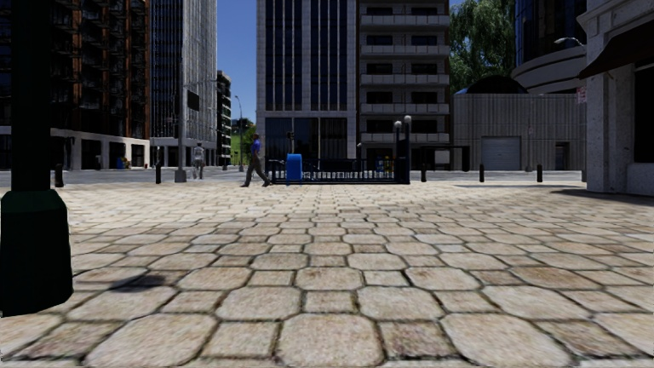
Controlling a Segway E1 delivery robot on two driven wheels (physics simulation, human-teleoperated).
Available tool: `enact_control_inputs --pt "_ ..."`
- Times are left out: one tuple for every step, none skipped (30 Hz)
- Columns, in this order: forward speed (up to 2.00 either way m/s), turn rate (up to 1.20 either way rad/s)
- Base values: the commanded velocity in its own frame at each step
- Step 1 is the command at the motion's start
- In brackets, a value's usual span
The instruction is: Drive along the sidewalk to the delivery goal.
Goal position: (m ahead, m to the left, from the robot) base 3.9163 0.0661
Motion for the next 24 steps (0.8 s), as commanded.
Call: enact_control_inputs --pt "1.73 0.0" --pt "1.73 0.0" --pt "1.73 0.0" --pt "1.73 0.0" --pt "1.73 0.0" --pt "1.73 0.0" --pt "1.73 0.0" --pt "1.73 0.0" --pt "1.73 0.0" --pt "1.73 0.0" --pt "1.73 0.0" --pt "1.73 0.0" --pt "1.73 0.0" --pt "1.73 0.0" --pt "1.73 0.0" --pt "1.73 0.0" --pt "1.73 0.0" --pt "1.73 0.0" --pt "1.73 0.0" --pt "1.73 0.0" --pt "1.73 0.0" --pt "1.73 0.0" --pt "1.73 0.0" --pt "1.73 0.0"
